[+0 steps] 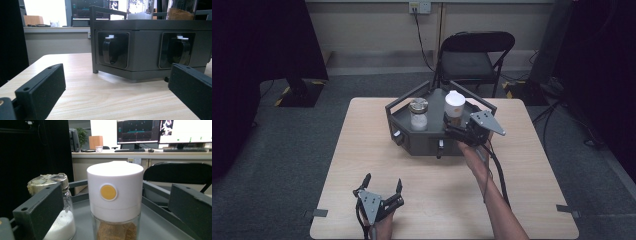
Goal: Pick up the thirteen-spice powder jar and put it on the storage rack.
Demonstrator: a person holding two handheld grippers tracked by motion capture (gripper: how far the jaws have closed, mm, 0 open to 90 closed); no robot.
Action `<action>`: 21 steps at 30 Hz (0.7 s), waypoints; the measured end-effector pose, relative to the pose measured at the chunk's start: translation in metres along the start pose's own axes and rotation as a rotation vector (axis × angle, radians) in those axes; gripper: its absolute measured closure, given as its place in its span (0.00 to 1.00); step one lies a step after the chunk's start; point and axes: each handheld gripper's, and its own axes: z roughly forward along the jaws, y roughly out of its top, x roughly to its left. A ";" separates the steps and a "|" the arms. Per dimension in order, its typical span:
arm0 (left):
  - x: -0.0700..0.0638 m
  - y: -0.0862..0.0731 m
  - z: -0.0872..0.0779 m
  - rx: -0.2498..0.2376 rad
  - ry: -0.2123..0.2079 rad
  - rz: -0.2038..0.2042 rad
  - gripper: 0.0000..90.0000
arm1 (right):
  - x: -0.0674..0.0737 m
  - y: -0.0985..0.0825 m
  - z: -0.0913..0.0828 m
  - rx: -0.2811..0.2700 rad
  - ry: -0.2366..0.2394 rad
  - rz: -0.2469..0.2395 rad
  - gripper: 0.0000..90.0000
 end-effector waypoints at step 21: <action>0.000 0.000 0.000 0.001 0.001 0.001 0.01 | 0.006 -0.008 -0.036 -0.036 0.020 -0.046 0.00</action>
